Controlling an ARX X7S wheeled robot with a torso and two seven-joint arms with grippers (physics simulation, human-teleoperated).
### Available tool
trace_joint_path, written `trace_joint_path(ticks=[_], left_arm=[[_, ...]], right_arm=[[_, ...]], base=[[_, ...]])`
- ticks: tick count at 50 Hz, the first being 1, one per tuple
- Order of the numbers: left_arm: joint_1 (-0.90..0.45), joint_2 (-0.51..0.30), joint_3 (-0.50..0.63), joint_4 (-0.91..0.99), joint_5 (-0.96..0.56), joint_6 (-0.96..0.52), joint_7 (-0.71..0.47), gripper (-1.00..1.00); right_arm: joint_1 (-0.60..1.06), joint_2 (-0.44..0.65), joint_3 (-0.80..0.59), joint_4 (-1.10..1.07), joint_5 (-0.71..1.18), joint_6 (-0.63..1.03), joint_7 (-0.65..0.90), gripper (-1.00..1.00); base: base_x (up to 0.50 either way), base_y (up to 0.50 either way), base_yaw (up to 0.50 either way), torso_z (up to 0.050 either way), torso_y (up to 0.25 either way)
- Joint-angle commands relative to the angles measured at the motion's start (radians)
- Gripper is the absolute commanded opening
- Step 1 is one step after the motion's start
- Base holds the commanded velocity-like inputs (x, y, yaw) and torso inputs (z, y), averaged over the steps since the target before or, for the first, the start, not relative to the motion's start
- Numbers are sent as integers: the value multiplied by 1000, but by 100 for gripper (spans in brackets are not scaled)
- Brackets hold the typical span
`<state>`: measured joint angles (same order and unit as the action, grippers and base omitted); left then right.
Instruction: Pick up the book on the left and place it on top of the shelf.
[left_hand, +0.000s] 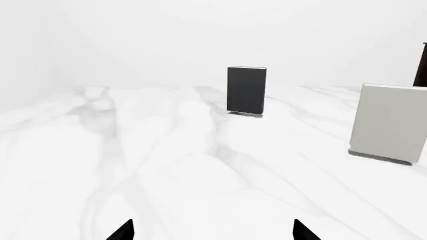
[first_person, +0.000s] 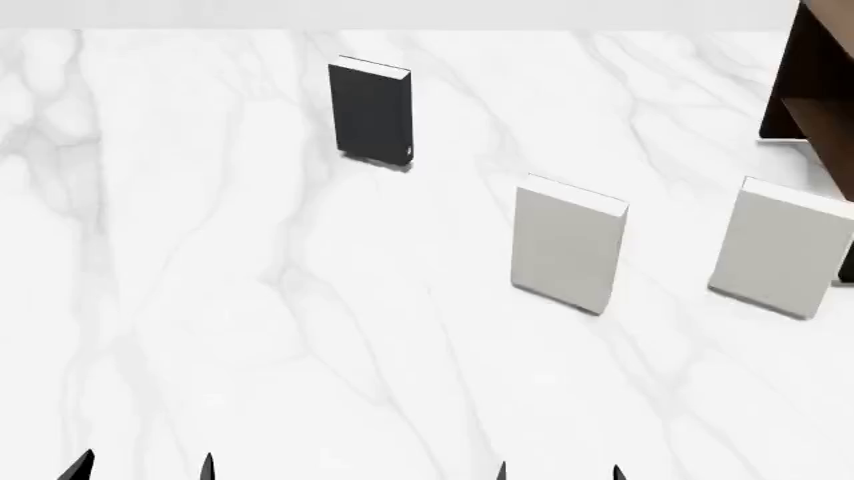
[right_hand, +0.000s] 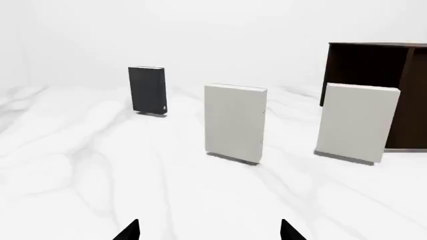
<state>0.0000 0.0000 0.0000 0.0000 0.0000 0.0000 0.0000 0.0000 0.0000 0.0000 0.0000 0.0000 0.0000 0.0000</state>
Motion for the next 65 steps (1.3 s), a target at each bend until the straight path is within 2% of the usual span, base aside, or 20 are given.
trace_joint_path(ticks=[1,8,23,32,45,47,49,50,53,54,57,58,60,65], left_arm=[[0,-16,16,1,-32,-14,-6,100],[-15,-40,49,-29,-31,-31,-45,100],[-5,-69,75,-21,-75,-10,-51,100],[-8,-80,92,-34,-72,9,-69,100],[-18,-94,109,-23,-75,-21,-99,100],[-29,-97,111,21,-74,-82,-111,100],[-68,-102,109,113,-84,-223,-125,100],[-115,-107,103,189,-104,-363,-129,100],[-203,-117,91,279,-141,-538,-130,100],[-274,-129,95,322,-141,-639,-135,100],[-377,-141,89,364,-164,-761,-130,100],[-448,-148,88,370,-174,-833,-124,100],[-543,-157,80,367,-191,-913,-116,100],[-681,-166,61,331,-212,-1001,-108,100]], right_arm=[[-10,18,-31,-6,7,-28,11,100],[-22,42,-70,-22,19,-26,28,100],[-23,72,-108,-29,42,-23,43,100],[-24,84,-123,-31,56,-23,49,100],[-21,100,-148,-49,38,-9,84,100],[-12,106,-151,-81,39,32,85,100],[24,118,-154,-182,41,174,85,100],[69,128,-157,-255,35,293,83,100],[159,138,-152,-358,52,490,73,100],[235,138,-141,-393,63,610,72,100],[357,140,-124,-431,87,764,63,100],[470,146,-120,-409,86,840,61,100],[595,151,-111,-358,100,937,47,100],[738,174,-129,-325,104,1022,24,100]], base=[[0,0,0,0,0],[0,0,0,0,0],[0,0,0,0,0],[0,-479,0,0,0],[0,-1,0,0,0],[0,0,0,0,0],[0,0,0,0,0],[0,0,0,0,0],[0,0,0,0,0],[0,0,0,0,0],[0,0,0,0,0],[0,0,0,0,0],[0,0,0,0,0],[0,0,0,0,0]])
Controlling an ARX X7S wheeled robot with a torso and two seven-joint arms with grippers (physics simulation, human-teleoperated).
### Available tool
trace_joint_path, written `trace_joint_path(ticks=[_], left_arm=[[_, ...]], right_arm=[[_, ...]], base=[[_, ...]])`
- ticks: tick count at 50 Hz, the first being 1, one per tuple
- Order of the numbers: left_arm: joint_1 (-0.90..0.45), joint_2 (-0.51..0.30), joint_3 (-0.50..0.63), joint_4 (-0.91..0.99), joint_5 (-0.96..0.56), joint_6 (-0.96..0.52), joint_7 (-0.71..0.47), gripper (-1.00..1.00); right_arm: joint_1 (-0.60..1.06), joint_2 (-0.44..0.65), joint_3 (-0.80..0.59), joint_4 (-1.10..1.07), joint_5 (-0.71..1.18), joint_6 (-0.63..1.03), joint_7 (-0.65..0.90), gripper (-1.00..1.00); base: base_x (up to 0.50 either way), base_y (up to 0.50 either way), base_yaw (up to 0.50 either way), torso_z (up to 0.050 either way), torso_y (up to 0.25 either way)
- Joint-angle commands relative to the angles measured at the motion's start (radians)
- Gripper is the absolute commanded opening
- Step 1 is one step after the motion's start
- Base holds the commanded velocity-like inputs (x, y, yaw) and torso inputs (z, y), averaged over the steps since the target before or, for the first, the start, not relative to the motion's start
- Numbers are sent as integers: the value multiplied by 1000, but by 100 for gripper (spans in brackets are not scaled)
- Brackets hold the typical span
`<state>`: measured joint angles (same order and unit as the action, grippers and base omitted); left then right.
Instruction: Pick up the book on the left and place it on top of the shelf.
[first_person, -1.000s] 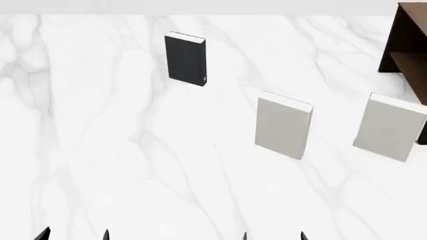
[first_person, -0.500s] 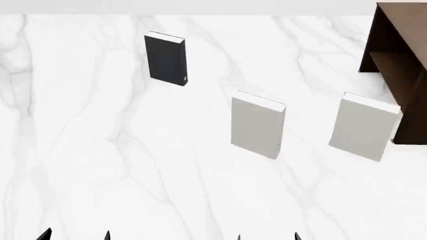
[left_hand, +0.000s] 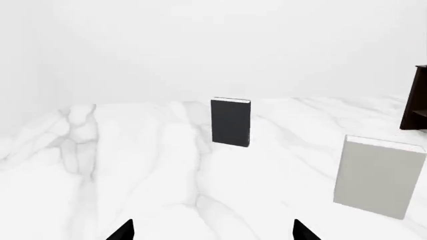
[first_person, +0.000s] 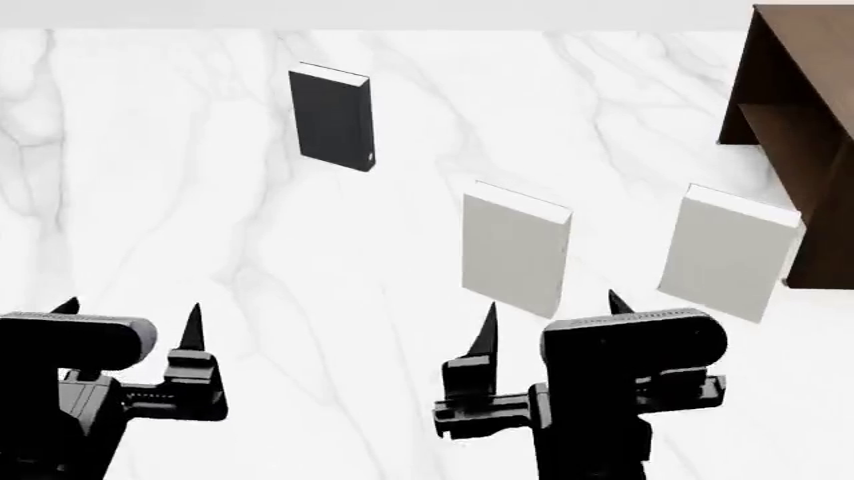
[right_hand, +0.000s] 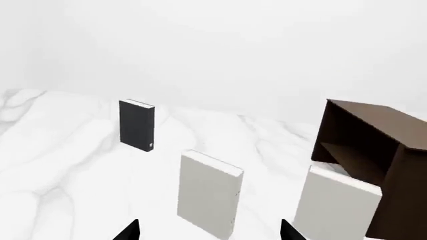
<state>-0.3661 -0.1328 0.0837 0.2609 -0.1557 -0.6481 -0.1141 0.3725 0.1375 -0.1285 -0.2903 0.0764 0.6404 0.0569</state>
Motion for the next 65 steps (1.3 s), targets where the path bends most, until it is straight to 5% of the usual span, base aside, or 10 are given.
trace_joint_path(ticks=[1,12,65], left_arm=[[-325,-34,-24,59,-56,-351,6,100],[-351,-49,1,8,-42,-311,7,100],[-367,-69,0,-15,-61,-293,-23,100]], right_arm=[[377,37,-1,-37,29,393,-33,100],[400,42,-17,-48,36,407,-37,100],[425,58,-55,-14,58,442,-24,100]], base=[[0,0,0,0,0],[0,0,0,0,0],[500,0,0,0,1]])
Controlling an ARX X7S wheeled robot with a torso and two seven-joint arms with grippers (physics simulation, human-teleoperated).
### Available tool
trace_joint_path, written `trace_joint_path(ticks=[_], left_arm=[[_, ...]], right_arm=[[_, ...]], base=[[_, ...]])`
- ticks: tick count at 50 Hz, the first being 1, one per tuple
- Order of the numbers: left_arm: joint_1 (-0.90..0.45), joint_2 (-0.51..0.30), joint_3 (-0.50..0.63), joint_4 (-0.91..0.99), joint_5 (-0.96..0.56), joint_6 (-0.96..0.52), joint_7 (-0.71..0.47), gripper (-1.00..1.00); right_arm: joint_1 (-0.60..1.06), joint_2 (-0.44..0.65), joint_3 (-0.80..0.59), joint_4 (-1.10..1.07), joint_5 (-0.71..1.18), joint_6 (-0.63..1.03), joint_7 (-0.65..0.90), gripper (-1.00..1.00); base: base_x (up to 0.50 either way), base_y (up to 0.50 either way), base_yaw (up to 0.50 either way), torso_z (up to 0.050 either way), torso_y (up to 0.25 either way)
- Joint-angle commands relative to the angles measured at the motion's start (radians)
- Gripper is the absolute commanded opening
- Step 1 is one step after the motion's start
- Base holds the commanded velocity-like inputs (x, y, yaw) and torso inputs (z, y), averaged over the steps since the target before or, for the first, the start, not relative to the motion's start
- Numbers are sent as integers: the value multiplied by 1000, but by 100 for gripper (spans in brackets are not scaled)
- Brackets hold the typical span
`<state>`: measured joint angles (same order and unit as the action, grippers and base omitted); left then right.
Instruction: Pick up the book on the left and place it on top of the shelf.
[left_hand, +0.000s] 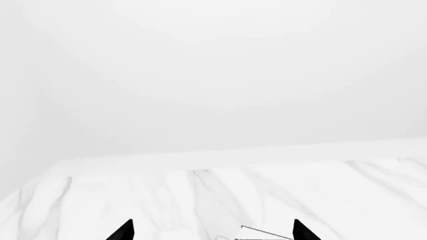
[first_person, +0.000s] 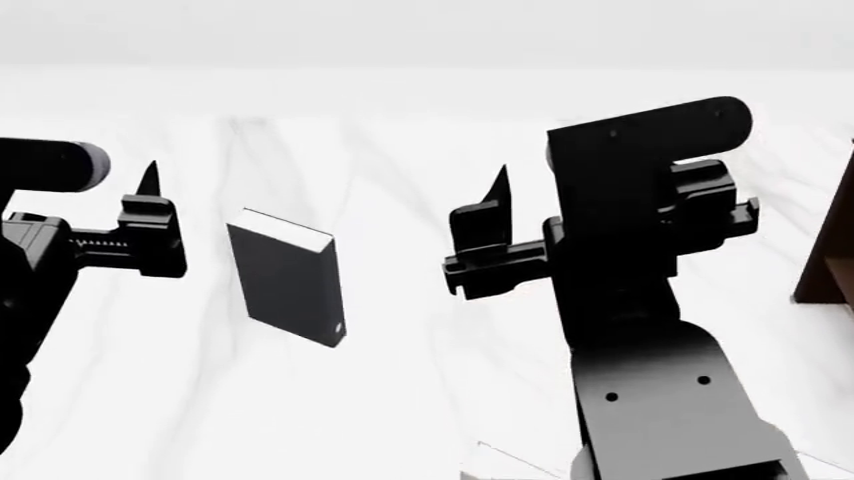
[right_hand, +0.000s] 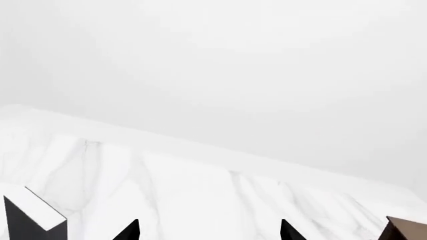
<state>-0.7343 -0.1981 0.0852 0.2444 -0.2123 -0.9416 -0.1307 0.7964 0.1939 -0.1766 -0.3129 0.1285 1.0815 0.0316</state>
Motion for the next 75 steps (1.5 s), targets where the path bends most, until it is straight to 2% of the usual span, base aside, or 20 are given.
trace_joint_path(ticks=[1,37,43,46,48,51,52,57,63,75], left_arm=[[1,-5,-1,1,-4,1,-7,100],[17,-18,-1,2,-20,14,-19,100],[19,-18,0,0,-22,16,-22,100],[20,-19,-1,-2,-23,18,-23,100],[19,-19,-1,-2,-25,18,-23,100],[19,-20,-1,-3,-26,18,-24,100],[18,-20,-1,-4,-27,19,-24,100],[17,-23,-2,-2,-31,16,-25,100],[18,-26,-5,-4,-34,19,-26,100],[20,-31,-6,-14,-38,25,-28,100]], right_arm=[[0,2,-9,8,4,0,3,100],[-18,6,-29,25,19,-25,12,100],[-7,12,-46,48,24,8,5,100],[10,40,-101,56,50,49,-58,100],[29,86,-214,51,41,69,-108,100],[37,109,-247,31,70,41,-174,100],[36,130,-244,0,166,60,-299,100],[51,217,-327,-52,232,-20,-485,100],[59,242,-358,-75,265,-6,-547,100],[27,241,-422,-56,252,-35,-558,100]], base=[[500,0,0,0,0],[500,0,0,0,2],[0,0,0,0,2],[0,0,0,0,0],[0,0,0,0,0],[0,0,0,0,0],[0,0,0,0,0],[0,0,0,0,0],[0,0,0,0,0],[0,0,0,0,0]])
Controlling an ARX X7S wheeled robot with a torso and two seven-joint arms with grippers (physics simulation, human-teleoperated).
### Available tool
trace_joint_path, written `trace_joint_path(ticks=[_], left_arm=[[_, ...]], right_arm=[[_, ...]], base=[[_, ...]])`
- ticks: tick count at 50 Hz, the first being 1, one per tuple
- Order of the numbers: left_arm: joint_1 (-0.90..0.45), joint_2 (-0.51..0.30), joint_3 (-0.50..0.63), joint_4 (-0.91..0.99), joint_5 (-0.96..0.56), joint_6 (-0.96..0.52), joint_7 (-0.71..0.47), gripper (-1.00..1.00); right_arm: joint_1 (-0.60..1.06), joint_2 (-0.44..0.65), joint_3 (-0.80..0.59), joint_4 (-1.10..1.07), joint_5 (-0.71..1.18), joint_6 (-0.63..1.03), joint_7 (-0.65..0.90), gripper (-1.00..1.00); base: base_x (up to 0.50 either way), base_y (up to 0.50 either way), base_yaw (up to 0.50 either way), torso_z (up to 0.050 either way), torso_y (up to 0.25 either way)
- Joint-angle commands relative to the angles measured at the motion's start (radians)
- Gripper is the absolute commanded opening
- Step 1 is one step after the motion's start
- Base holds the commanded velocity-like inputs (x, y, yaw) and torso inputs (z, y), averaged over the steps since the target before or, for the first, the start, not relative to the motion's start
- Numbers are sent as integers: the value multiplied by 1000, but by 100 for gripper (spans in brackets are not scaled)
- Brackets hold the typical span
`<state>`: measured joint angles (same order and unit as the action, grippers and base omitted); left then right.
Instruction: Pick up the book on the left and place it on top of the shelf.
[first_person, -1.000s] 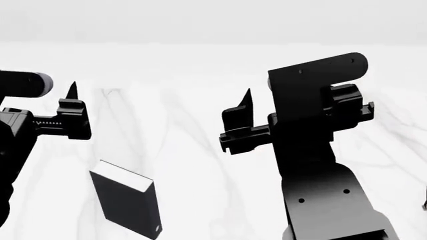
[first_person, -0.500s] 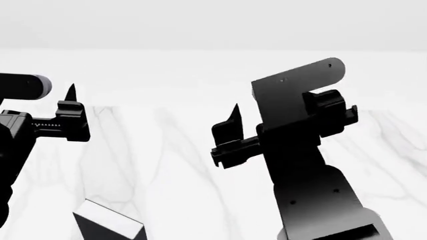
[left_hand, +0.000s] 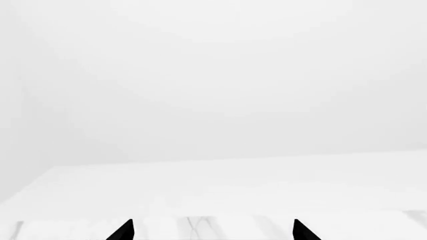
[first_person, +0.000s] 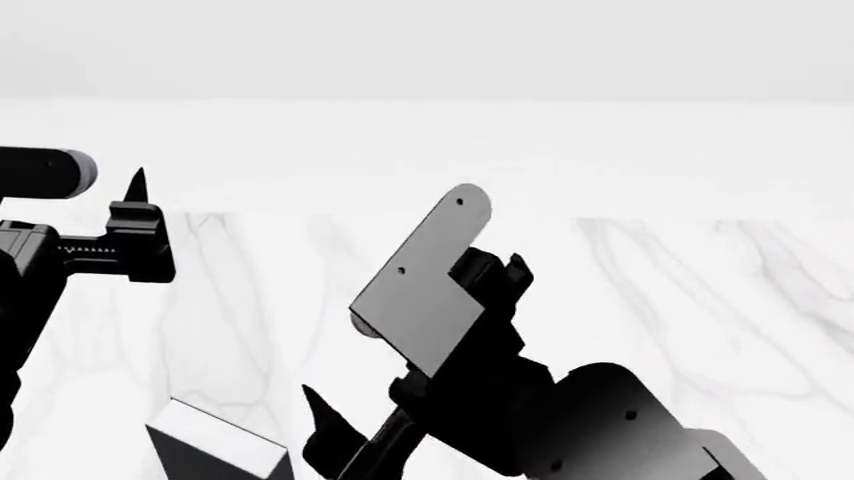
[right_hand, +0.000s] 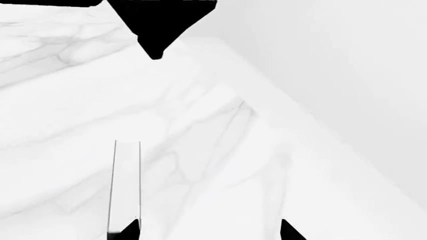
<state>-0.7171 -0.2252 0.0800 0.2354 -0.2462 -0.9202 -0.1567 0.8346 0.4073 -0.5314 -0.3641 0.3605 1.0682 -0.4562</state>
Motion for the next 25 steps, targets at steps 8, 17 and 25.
trace_joint_path(ticks=[8,17,25], left_arm=[[2,-5,1,-10,-7,8,-5,100],[1,-7,4,-17,-9,13,-7,100],[-2,-10,8,-13,-12,8,-10,100]], right_arm=[[-12,27,-74,0,22,-28,-73,100],[-17,19,-87,24,19,-49,-77,100],[-19,-20,-120,106,6,-107,-90,100]], base=[[0,0,0,0,0],[0,0,0,0,0],[0,0,0,0,0]])
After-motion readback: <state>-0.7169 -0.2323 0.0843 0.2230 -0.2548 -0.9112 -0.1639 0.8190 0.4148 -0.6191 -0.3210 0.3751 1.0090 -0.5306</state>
